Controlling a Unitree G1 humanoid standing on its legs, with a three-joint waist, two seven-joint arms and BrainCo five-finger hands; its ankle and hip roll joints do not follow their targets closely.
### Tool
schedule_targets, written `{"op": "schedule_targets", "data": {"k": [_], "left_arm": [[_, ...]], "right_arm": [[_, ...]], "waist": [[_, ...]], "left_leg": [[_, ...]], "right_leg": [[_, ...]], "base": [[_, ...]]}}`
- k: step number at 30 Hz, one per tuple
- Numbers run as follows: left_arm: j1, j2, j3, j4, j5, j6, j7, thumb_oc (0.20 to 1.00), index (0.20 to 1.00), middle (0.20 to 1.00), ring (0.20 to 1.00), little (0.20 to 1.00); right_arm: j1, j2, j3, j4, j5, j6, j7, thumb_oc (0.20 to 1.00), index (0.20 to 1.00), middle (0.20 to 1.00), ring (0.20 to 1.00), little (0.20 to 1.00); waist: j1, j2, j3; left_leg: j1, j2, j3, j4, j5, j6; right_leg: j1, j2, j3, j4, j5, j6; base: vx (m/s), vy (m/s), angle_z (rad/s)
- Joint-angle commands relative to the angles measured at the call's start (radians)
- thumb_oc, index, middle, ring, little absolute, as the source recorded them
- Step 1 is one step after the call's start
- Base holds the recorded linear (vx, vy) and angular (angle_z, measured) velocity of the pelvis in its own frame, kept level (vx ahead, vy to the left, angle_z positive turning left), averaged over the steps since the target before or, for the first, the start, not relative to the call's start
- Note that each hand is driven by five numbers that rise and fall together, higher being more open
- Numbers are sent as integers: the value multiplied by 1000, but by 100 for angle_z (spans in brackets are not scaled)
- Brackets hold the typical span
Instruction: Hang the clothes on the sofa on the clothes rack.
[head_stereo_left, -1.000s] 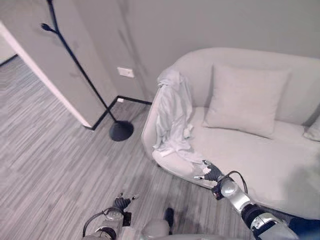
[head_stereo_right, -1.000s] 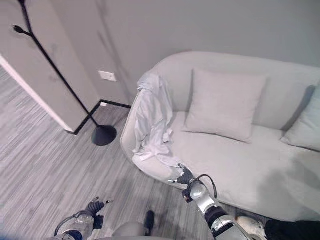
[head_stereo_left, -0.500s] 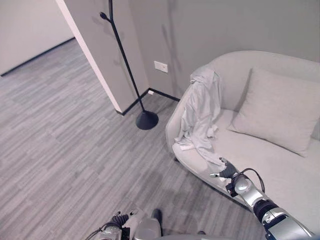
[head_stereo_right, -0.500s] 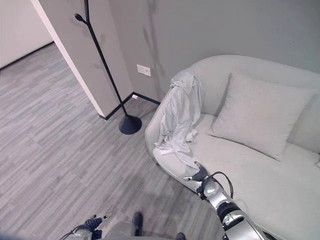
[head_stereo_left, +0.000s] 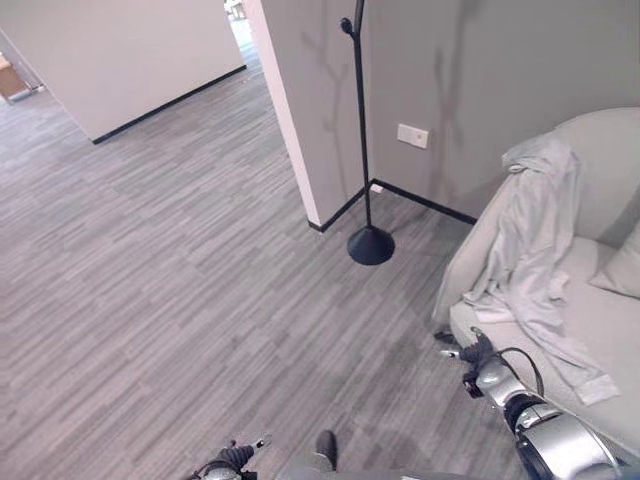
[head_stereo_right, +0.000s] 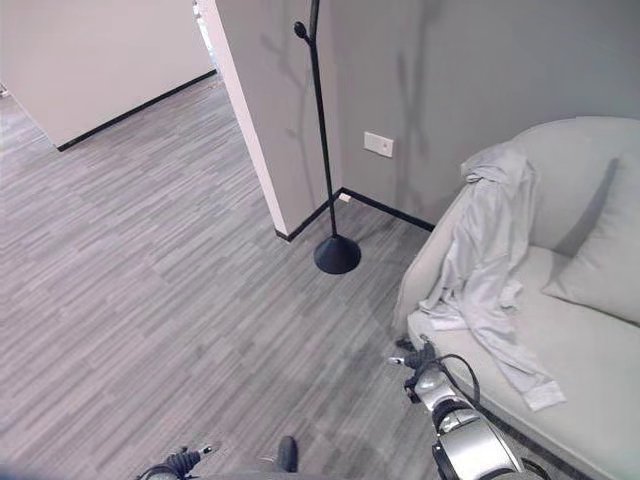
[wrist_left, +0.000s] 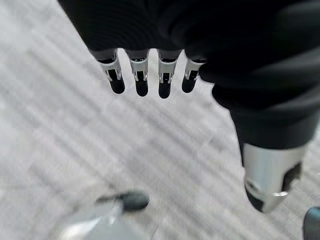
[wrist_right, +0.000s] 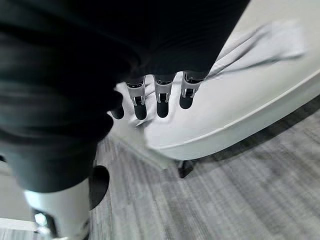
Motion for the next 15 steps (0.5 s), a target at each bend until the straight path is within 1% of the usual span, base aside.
{"op": "schedule_targets", "data": {"k": [1, 2, 3, 4, 5, 6, 9, 10, 12, 13, 14, 15], "left_arm": [[-71, -48, 3, 37, 4, -33, 22, 1000, 1000, 1000, 1000, 1000], [-91, -42, 2, 31, -5, -42, 28, 1000, 1000, 1000, 1000, 1000], [-102, -41, 1, 30, -9, -45, 30, 1000, 1000, 1000, 1000, 1000], [-103, -41, 2, 31, -9, -45, 30, 1000, 1000, 1000, 1000, 1000], [-117, -42, -5, 30, -17, -58, 34, 1000, 1000, 1000, 1000, 1000], [-118, -43, -7, 24, -23, -61, 31, 1000, 1000, 1000, 1000, 1000], [-118, -50, -4, 4, -29, -66, 28, 1000, 1000, 1000, 1000, 1000], [-119, -50, -4, 4, -29, -65, 28, 1000, 1000, 1000, 1000, 1000], [-120, -55, -2, -14, -38, -69, 27, 1000, 1000, 1000, 1000, 1000], [-123, -56, -1, -14, -38, -69, 27, 1000, 1000, 1000, 1000, 1000], [-123, -59, -6, -24, -40, -70, 30, 1000, 1000, 1000, 1000, 1000], [-121, -59, -12, -26, -42, -71, 31, 1000, 1000, 1000, 1000, 1000]], "right_arm": [[-134, -96, 12, 27, 26, -24, -74, 1000, 1000, 1000, 1000, 1000], [-140, -105, 20, -2, 6, -24, -85, 1000, 1000, 1000, 1000, 1000], [-143, -108, 23, -14, -6, -27, -88, 1000, 1000, 1000, 1000, 1000], [-143, -108, 23, -14, -7, -26, -88, 1000, 1000, 1000, 1000, 1000], [-135, -121, 35, -44, -41, -35, -93, 1000, 1000, 1000, 1000, 1000], [-127, -132, 38, -57, -56, -39, -96, 1000, 1000, 1000, 1000, 1000], [-133, -155, 52, -91, -81, -46, -97, 1000, 1000, 1000, 1000, 1000], [-133, -155, 52, -91, -81, -46, -97, 1000, 1000, 1000, 1000, 1000], [-175, -183, 44, -94, -88, -51, -131, 1000, 1000, 1000, 1000, 1000], [-178, -184, 44, -92, -88, -52, -132, 1000, 1000, 1000, 1000, 1000], [-235, -195, 15, -61, -55, -58, -176, 1000, 1000, 1000, 1000, 1000], [-265, -204, 5, -42, -30, -63, -193, 1000, 1000, 1000, 1000, 1000]], "waist": [[1, 52, 44], [-2, 39, 81], [-2, 34, 100], [-2, 34, 102], [-4, 9, 149], [-2, -2, 160], [6, -19, 189], [6, -19, 191], [24, -22, 226], [23, -20, 232], [39, -9, 259], [47, -3, 270]], "left_leg": [[-6, 100, -34, 1, -26, -60], [-7, 91, -41, 1, -28, -54], [-3, 90, -43, 1, -27, -53], [-2, 90, -43, 1, -27, -52], [12, 89, -51, 1, -28, -49], [16, 90, -55, 1, -29, -48], [22, 93, -61, 1, -27, -48], [24, 93, -61, 1, -27, -49], [31, 96, -71, 1, -20, -50], [31, 98, -71, 1, -16, -49], [22, 100, -83, 17, -13, -50], [18, 100, -86, 23, -14, -52]], "right_leg": [[72, 38, 47, -86, -257, 9], [65, 38, 56, -86, -259, 9], [65, 39, 56, -86, -260, 10], [66, 39, 56, -86, -260, 10], [80, 44, 61, -86, -261, 10], [83, 47, 63, -86, -258, 9], [89, 53, 66, -86, -255, 11], [91, 53, 66, -86, -255, 11], [97, 60, 62, -86, -258, 10], [97, 62, 64, -86, -253, 9], [103, 67, 62, -86, -251, 9], [106, 67, 62, -86, -253, 8]], "base": [[-47, 88, -16], [-60, 50, 14], [-61, 49, 28], [-47, -12, 35], [-4, -41, 14], [0, -52, -6], [10, -33, -12], [4, -11, -6], [-9, -11, -4], [-39, 0, -4], [-31, 13, -1], [-38, 13, 0]]}}
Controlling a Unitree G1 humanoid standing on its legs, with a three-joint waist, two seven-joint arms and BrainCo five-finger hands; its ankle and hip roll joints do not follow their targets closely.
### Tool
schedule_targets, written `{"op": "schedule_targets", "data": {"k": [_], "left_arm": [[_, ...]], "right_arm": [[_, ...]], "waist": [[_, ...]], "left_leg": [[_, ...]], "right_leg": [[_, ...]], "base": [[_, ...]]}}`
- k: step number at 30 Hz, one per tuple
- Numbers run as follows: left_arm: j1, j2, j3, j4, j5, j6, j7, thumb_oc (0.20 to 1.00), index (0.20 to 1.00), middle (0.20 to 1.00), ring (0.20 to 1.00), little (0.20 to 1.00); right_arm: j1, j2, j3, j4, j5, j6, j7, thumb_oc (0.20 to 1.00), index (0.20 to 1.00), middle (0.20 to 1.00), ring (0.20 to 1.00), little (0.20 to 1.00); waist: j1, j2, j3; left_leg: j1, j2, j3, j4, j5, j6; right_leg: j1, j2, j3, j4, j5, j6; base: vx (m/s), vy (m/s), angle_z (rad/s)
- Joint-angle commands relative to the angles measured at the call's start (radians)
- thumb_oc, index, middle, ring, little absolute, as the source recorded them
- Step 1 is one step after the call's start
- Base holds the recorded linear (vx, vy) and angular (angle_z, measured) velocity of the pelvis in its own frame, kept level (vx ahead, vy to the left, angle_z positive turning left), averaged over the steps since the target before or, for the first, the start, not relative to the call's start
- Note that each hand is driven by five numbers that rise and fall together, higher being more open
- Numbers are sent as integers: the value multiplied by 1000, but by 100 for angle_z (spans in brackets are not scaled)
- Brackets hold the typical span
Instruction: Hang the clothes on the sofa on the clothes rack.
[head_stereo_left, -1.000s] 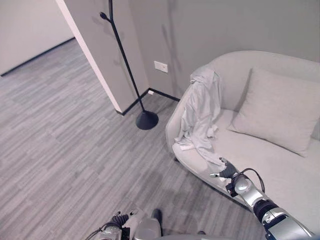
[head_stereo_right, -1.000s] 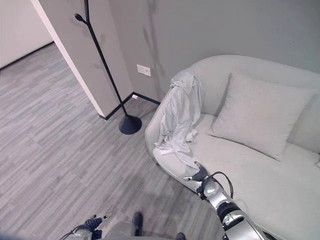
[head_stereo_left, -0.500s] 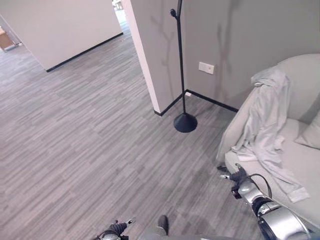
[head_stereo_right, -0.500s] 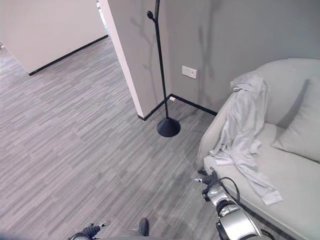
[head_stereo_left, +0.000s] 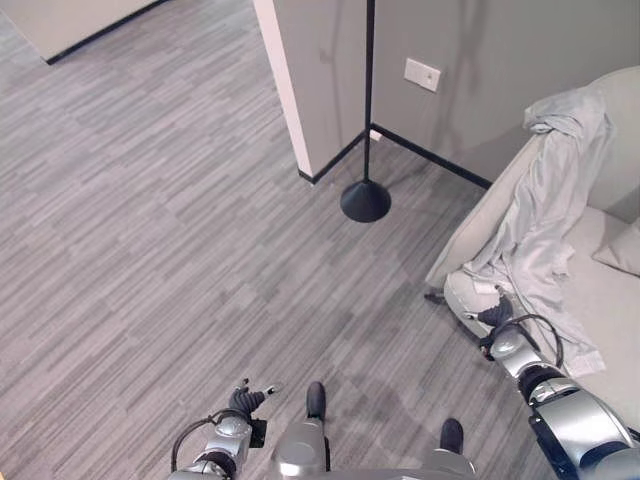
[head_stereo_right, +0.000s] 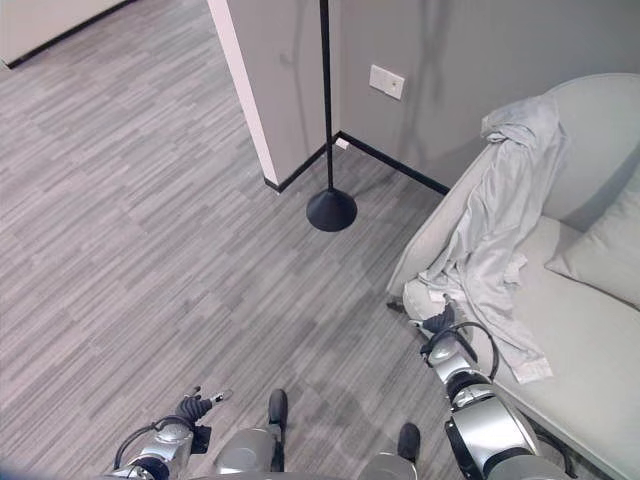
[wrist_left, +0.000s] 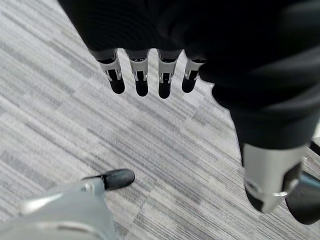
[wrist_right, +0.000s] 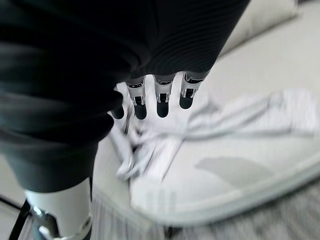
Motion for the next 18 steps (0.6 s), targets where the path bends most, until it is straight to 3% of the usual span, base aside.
{"op": "schedule_targets", "data": {"k": [1, 6, 10, 16, 18], "left_arm": [[-50, -16, -21, 61, -40, -22, 14, 1000, 1000, 1000, 1000, 1000], [-57, -14, -42, 27, -46, -22, 7, 1000, 1000, 1000, 1000, 1000], [-50, -21, -62, 31, -35, -16, -7, 1000, 1000, 1000, 1000, 1000], [-51, -17, -76, 83, -40, -14, -1, 1000, 1000, 1000, 1000, 1000], [-45, -8, -88, 103, -37, -10, 2, 1000, 1000, 1000, 1000, 1000]], "right_arm": [[-234, -66, -7, 68, 63, -48, -108, 1000, 1000, 1000, 1000, 1000], [-480, -200, 63, 192, 220, -69, -107, 1000, 1000, 1000, 1000, 1000], [-555, -267, 103, 238, 339, -87, -96, 1000, 1000, 1000, 1000, 1000], [-503, -259, 56, 207, 347, -109, -143, 1000, 1000, 1000, 1000, 1000], [-451, -249, 9, 154, 308, -110, -183, 1000, 1000, 1000, 1000, 1000]], "waist": [[56, 85, 54], [81, 153, 138], [86, 197, 169], [85, 186, 151], [87, 168, 104]], "left_leg": [[-1, 57, -73, 36, -28, -8], [-106, 60, -99, 116, -26, -22], [-156, 60, -99, 146, -35, -34], [-212, 44, -127, 243, -67, -28], [-224, 22, -147, 293, -81, -15]], "right_leg": [[115, -34, 16, 2, -152, -9], [79, -42, 18, 5, -131, -10], [58, -45, 29, 2, -129, -10], [60, -52, 51, 4, -129, -21], [73, -65, 70, 19, -130, -37]], "base": [[-45, 11, 3], [-93, 35, 21], [-11, 59, 18], [36, 55, 2], [157, 163, 8]]}}
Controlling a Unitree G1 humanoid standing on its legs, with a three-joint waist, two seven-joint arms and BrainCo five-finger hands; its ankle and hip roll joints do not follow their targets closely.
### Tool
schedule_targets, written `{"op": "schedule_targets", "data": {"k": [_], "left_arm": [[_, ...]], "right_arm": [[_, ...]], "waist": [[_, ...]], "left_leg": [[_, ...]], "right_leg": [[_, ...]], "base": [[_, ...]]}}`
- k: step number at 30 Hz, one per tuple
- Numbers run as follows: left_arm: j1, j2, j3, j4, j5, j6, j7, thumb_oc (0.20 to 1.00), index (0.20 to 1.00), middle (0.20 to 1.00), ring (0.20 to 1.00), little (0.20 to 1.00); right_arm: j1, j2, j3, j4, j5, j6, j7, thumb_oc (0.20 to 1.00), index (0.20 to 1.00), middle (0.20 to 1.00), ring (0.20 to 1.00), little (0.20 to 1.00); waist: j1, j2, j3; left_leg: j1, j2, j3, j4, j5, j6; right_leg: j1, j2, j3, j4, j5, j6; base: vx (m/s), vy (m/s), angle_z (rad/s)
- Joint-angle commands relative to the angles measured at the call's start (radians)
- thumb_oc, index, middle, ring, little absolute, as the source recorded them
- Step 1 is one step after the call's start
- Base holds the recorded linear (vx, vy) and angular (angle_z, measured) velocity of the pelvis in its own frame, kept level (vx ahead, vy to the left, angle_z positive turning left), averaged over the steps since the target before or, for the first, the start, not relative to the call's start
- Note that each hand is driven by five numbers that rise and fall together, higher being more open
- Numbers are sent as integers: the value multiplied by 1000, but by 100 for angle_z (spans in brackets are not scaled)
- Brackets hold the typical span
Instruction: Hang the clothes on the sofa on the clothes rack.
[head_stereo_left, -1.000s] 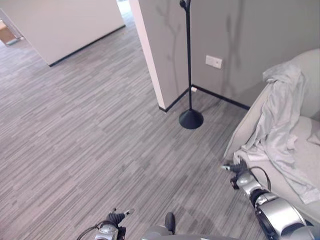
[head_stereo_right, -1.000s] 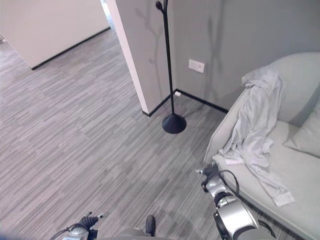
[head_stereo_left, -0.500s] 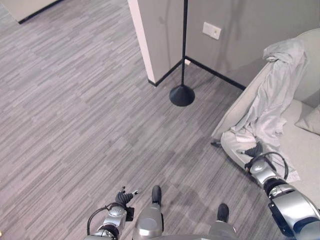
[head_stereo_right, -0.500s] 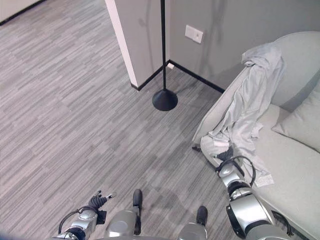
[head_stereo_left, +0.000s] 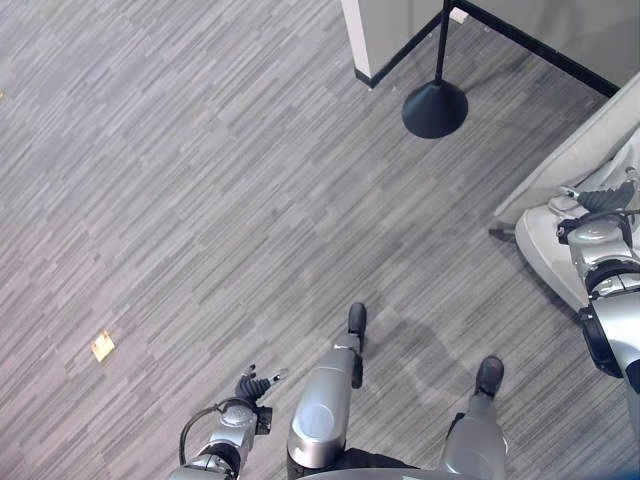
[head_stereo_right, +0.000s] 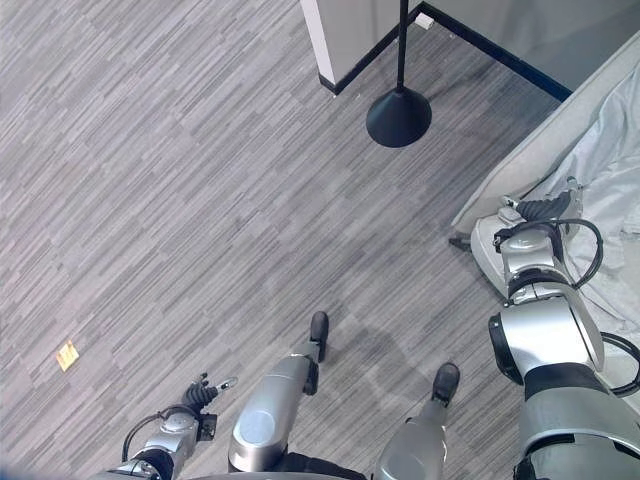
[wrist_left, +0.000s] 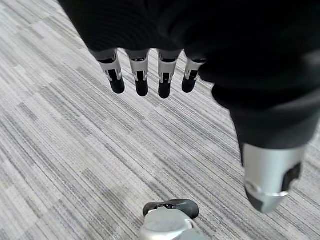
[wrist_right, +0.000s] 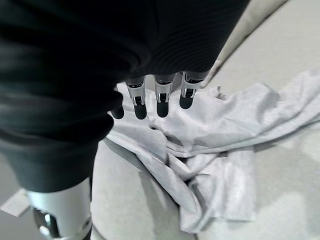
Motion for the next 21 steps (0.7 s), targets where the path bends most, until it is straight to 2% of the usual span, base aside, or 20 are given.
{"op": "schedule_targets", "data": {"k": [1, 3, 4, 5, 6, 7, 8, 9, 10, 11, 13, 14, 15, 16, 18, 19, 20, 21], "left_arm": [[0, -1, -67, 87, 17, -12, 16, 1000, 1000, 1000, 1000, 1000], [0, 2, -77, 96, 43, -13, 18, 1000, 1000, 1000, 1000, 1000], [2, 2, -79, 97, 43, -13, 18, 1000, 1000, 1000, 1000, 1000], [8, 6, -76, 96, 43, -13, 24, 1000, 1000, 1000, 1000, 1000], [8, 7, -77, 97, 43, -13, 24, 1000, 1000, 1000, 1000, 1000], [15, 12, -78, 92, 38, -11, 31, 1000, 1000, 1000, 1000, 1000], [12, 8, -66, 95, 27, -10, 36, 1000, 1000, 1000, 1000, 1000], [19, 20, -50, 107, 21, -12, 43, 1000, 1000, 1000, 1000, 1000], [20, 20, -51, 107, 21, -12, 43, 1000, 1000, 1000, 1000, 1000], [28, 32, -31, 106, 4, -2, 46, 1000, 1000, 1000, 1000, 1000], [35, 29, -33, 100, 3, 8, 43, 1000, 1000, 1000, 1000, 1000], [40, 28, -47, 98, 11, 10, 40, 1000, 1000, 1000, 1000, 1000], [41, 28, -48, 98, 11, 10, 40, 1000, 1000, 1000, 1000, 1000], [31, 17, -65, 91, 20, 10, 32, 1000, 1000, 1000, 1000, 1000], [31, 2, -80, 79, 29, 13, 20, 1000, 1000, 1000, 1000, 1000], [32, 2, -81, 78, 28, 13, 20, 1000, 1000, 1000, 1000, 1000], [31, -8, -85, 74, 43, 14, 15, 1000, 1000, 1000, 1000, 1000], [44, -13, -82, 75, 49, 15, 11, 1000, 1000, 1000, 1000, 1000]], "right_arm": [[6, -48, -9, -126, -54, -49, -95, 1000, 1000, 1000, 1000, 1000], [44, -67, -36, -237, -116, -31, -115, 1000, 1000, 1000, 1000, 1000], [52, -67, -42, -245, -119, -26, -115, 1000, 1000, 1000, 1000, 1000], [72, -102, -49, -351, -192, 4, -120, 1000, 1000, 1000, 1000, 1000], [77, -102, -53, -357, -194, 8, -119, 1000, 1000, 1000, 1000, 1000], [76, -126, -59, -404, -225, 19, -127, 1000, 1000, 1000, 1000, 1000], [88, -150, -53, -431, -274, 32, -121, 1000, 1000, 1000, 1000, 1000], [147, -173, -80, -475, -293, 32, -120, 1000, 1000, 1000, 1000, 1000], [150, -173, -82, -477, -294, 33, -120, 1000, 1000, 1000, 1000, 1000], [220, -184, -116, -512, -313, 39, -131, 1000, 1000, 1000, 1000, 1000], [290, -185, -154, -523, -346, 52, -133, 1000, 1000, 1000, 1000, 1000], [325, -175, -179, -526, -355, 54, -137, 1000, 1000, 1000, 1000, 1000], [328, -175, -181, -528, -355, 54, -137, 1000, 1000, 1000, 1000, 1000], [345, -164, -195, -526, -356, 57, -129, 1000, 1000, 1000, 1000, 1000], [353, -141, -198, -519, -350, 60, -117, 1000, 1000, 1000, 1000, 1000], [353, -141, -198, -519, -350, 60, -117, 1000, 1000, 1000, 1000, 1000], [357, -120, -197, -542, -351, 56, -105, 1000, 1000, 1000, 1000, 1000], [355, -109, -192, -547, -355, 53, -94, 1000, 1000, 1000, 1000, 1000]], "waist": [[19, 1, -108], [3, -12, -154], [7, -14, -155], [-26, 1, -163], [-21, 0, -162], [-36, 12, -151], [-61, 12, -154], [-105, -2, -163], [-103, -3, -163], [-154, -10, -177], [-202, -18, -194], [-216, -13, -211], [-215, -12, -213], [-239, -5, -213], [-247, -2, -220], [-249, -3, -218], [-245, -21, -238], [-242, -27, -251]], "left_leg": [[27, 30, -69, -13, 17, -6], [61, 13, -60, -27, 19, 4], [65, 12, -57, -31, 21, 5], [142, 10, -43, -48, 33, 12], [148, 11, -39, -55, 33, 11], [192, 30, -27, -62, 44, 7], [261, 30, -10, -81, 34, 9], [336, 14, -4, -130, 32, 16], [343, 14, -2, -133, 28, 15], [394, 7, 2, -178, 20, 16], [475, 10, 6, -231, -10, 22], [509, 24, 2, -270, -7, 26], [511, 26, 2, -273, -6, 26], [548, 49, -1, -294, -17, 27], [580, 77, 0, -309, -23, 22], [578, 77, -2, -309, -19, 22], [596, 95, 2, -309, -29, 18], [605, 110, 5, -309, -23, 18]], "right_leg": [[115, -68, 100, 38, -29, -5], [107, -85, 112, 107, -25, -18], [103, -87, 115, 114, -29, -18], [69, -109, 108, 222, -14, -40], [66, -109, 114, 228, -19, -40], [50, -117, 96, 283, -28, -51], [31, -96, 93, 327, -28, -42], [-11, -13, 115, 312, -44, -16], [-7, -14, 115, 313, -51, -15], [-55, 37, 115, 248, -55, 9], [-134, 70, 98, 124, -72, 24], [-162, 82, 92, 46, -50, 26], [-159, 83, 90, 41, -47, 25], [-217, 62, 104, 3, -53, 35], [-243, 16, 90, 1, -43, 48], [-243, 15, 88, 1, -35, 46], [-211, -13, 73, 1, -28, 47], [-195, -17, 60, 10, -17, 49]], "base": [[235, 236, 11], [203, 192, -3], [249, 302, -17], [170, 223, -28], [251, 322, -59], [246, 224, -58], [395, 284, -77], [334, 182, -78], [316, 49, -97], [272, -19, -55], [415, -93, -16], [305, -101, -13], [322, -142, 6], [269, -169, 29], [254, -193, 40], [260, -271, 32], [290, -314, 38], [450, -434, 48]]}}
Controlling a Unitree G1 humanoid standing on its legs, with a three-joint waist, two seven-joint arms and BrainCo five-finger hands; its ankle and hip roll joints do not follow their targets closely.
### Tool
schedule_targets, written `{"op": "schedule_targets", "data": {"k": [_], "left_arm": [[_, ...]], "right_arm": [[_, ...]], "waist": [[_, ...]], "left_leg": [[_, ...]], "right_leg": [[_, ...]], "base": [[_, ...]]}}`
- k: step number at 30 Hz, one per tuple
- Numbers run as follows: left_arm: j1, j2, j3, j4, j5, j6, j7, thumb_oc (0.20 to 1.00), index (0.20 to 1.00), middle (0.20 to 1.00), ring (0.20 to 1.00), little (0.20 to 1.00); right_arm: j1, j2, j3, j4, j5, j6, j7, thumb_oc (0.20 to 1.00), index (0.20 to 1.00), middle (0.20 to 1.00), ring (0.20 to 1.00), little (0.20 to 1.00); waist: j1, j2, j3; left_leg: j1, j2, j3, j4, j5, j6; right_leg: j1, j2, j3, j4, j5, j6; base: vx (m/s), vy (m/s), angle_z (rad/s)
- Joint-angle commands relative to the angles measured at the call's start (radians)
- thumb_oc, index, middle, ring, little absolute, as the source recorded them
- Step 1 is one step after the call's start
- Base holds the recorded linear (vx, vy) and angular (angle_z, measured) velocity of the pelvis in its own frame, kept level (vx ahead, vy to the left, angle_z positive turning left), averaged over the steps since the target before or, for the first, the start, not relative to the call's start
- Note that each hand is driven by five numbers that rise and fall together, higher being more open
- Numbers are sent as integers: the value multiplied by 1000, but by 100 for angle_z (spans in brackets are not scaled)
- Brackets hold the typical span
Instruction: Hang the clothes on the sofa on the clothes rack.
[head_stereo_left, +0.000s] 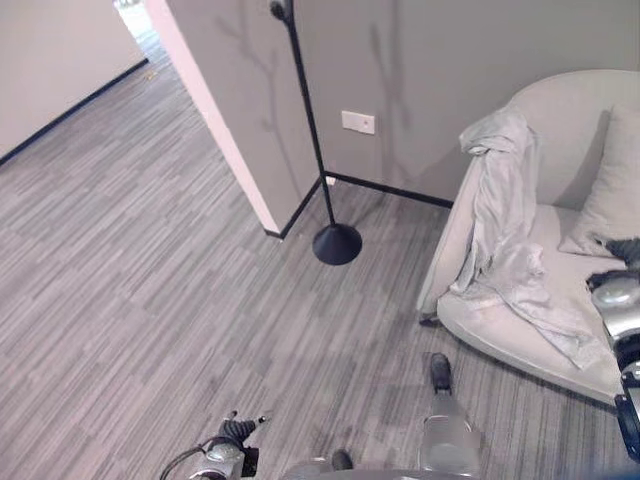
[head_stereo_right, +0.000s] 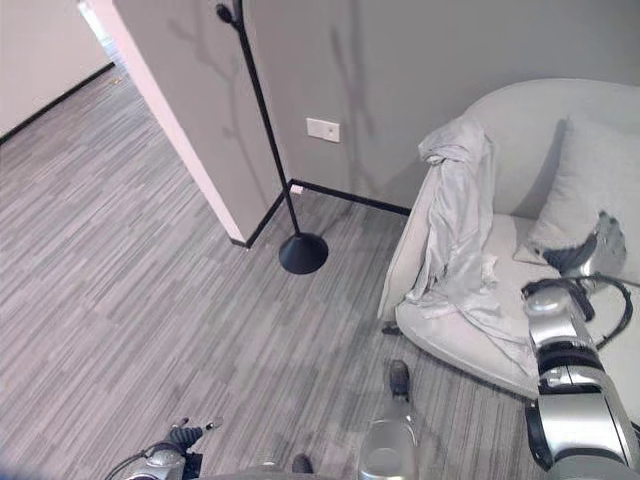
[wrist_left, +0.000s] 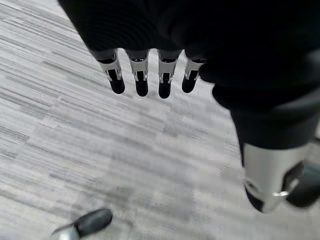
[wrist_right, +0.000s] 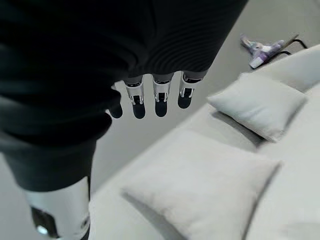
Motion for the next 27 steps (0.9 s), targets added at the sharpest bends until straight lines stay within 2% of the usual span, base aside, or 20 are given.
{"op": "schedule_targets", "data": {"k": [1, 4, 5, 7, 8, 9, 11, 12, 13, 14, 15, 16, 17, 18, 19, 23, 27], "left_arm": [[-21, 21, -35, -33, 53, -7, -7, 1000, 1000, 1000, 1000, 1000], [-16, 21, -32, -35, 54, -7, -7, 1000, 1000, 1000, 1000, 1000], [28, 2, 13, -19, 61, 1, -3, 1000, 1000, 1000, 1000, 1000], [36, 9, 17, -17, 54, 10, 0, 1000, 1000, 1000, 1000, 1000], [37, 12, 15, -18, 54, 10, 0, 1000, 1000, 1000, 1000, 1000], [30, 17, 13, -30, 51, 12, 3, 1000, 1000, 1000, 1000, 1000], [29, 20, 13, -31, 51, 13, 3, 1000, 1000, 1000, 1000, 1000], [11, 23, 16, -38, 55, 11, 9, 1000, 1000, 1000, 1000, 1000], [-1, 41, 12, -54, 53, 11, 6, 1000, 1000, 1000, 1000, 1000], [-1, 41, 12, -54, 53, 11, 6, 1000, 1000, 1000, 1000, 1000], [-5, 38, 1, -79, 63, 12, -3, 1000, 1000, 1000, 1000, 1000], [-1, 36, 3, -83, 67, 15, -6, 1000, 1000, 1000, 1000, 1000], [-1, 36, 3, -83, 67, 15, -6, 1000, 1000, 1000, 1000, 1000], [1, 23, 10, -52, 79, 15, -7, 1000, 1000, 1000, 1000, 1000], [8, 19, -1, -32, 89, 17, -6, 1000, 1000, 1000, 1000, 1000], [10, 13, -10, 12, 101, 17, 1, 1000, 1000, 1000, 1000, 1000], [-7, 25, -15, 27, 109, 13, 5, 1000, 1000, 1000, 1000, 1000]], "right_arm": [[-133, -2, 43, -49, -28, -56, 21, 1000, 1000, 1000, 1000, 1000], [-134, 0, 47, -48, -28, -57, 21, 1000, 1000, 1000, 1000, 1000], [-141, 7, 77, -63, -48, -55, 34, 1000, 1000, 1000, 1000, 1000], [-128, 20, 67, -61, -51, -55, 21, 1000, 1000, 1000, 1000, 1000], [-125, 22, 64, -61, -51, -55, 20, 1000, 1000, 1000, 1000, 1000], [-120, 39, 65, -54, -45, -52, 13, 1000, 1000, 1000, 1000, 1000], [-122, 41, 64, -52, -45, -52, 12, 1000, 1000, 1000, 1000, 1000], [-115, 87, 81, -28, -31, -59, 21, 1000, 1000, 1000, 1000, 1000], [-79, 136, 76, -12, -17, -75, 32, 1000, 1000, 1000, 1000, 1000], [-78, 137, 75, -12, -17, -75, 31, 1000, 1000, 1000, 1000, 1000], [-30, 188, 94, 24, 0, -76, 76, 1000, 1000, 1000, 1000, 1000], [-26, 204, 116, 39, 5, -71, 96, 1000, 1000, 1000, 1000, 1000], [-26, 204, 116, 39, 5, -71, 96, 1000, 1000, 1000, 1000, 1000], [-16, 243, 154, 80, 16, -67, 136, 1000, 1000, 1000, 1000, 1000], [7, 273, 163, 96, 22, -68, 153, 1000, 1000, 1000, 1000, 1000], [28, 334, 175, 194, 46, -73, 187, 1000, 1000, 1000, 1000, 1000], [16, 362, 191, 318, 74, -79, 191, 1000, 1000, 1000, 1000, 1000]], "waist": [[51, -9, -14], [45, -5, -14], [58, -19, -60], [71, -41, -74], [70, -42, -75], [100, -76, -62], [95, -80, -52], [152, -106, -14], [187, -118, 2], [187, -120, 2], [220, -103, -2], [240, -101, -8], [241, -101, -8], [254, -87, -17], [255, -81, -33], [261, -72, -68], [262, -65, -69]], "left_leg": [[58, 109, -105, -27, 138, -55], [60, 115, -107, -27, 137, -56], [49, 220, -76, 45, 219, -32], [-1, 273, -42, 140, 223, -15], [-10, 275, -48, 154, 216, -15], [-59, 286, -44, 240, 219, 0], [-67, 284, -55, 265, 207, 2], [-157, 170, -115, 355, 161, -8], [-230, 85, -120, 333, 121, -17], [-229, 84, -119, 331, 123, -17], [-270, 27, -95, 214, 128, -42], [-288, -2, -101, 169, 149, -48], [-287, -2, -100, 168, 149, -48], [-275, -3, -130, 132, 151, -48], [-257, 9, -127, 108, 158, -49], [-243, 18, -119, 62, 173, -61], [-233, 2, -122, 13, 185, -63]], "right_leg": [[68, -38, 9, 15, -31, 3], [70, -34, 5, 20, -35, 2], [111, 12, 6, 112, -26, 26], [155, 33, -12, 117, -37, 15], [158, 34, -16, 113, -35, 14], [218, 37, -17, 111, -36, 7], [231, 34, -22, 104, -33, 9], [285, 66, -2, 73, -36, -16], [335, 94, -13, 21, -37, -23], [336, 93, -13, 19, -36, -23], [380, 134, -18, -17, -47, -24], [393, 145, -5, -19, -57, -27], [393, 145, -4, -19, -57, -27], [405, 161, 8, -19, -67, -25], [408, 167, 14, -19, -74, -29], [407, 164, 16, -19, -91, -33], [400, 150, 20, -19, -97, -32]], "base": [[262, -244, 75], [195, -221, 28], [547, -696, -1], [417, -580, 6], [341, -451, -8], [234, -297, -8], [191, -310, 8], [238, -499, 2], [240, -499, -8], [217, -265, -17], [199, -134, -40], [199, -134, -30], [138, -75, -38], [121, -35, -44], [150, -17, -60], [68, 58, -43], [41, 118, 3]]}}
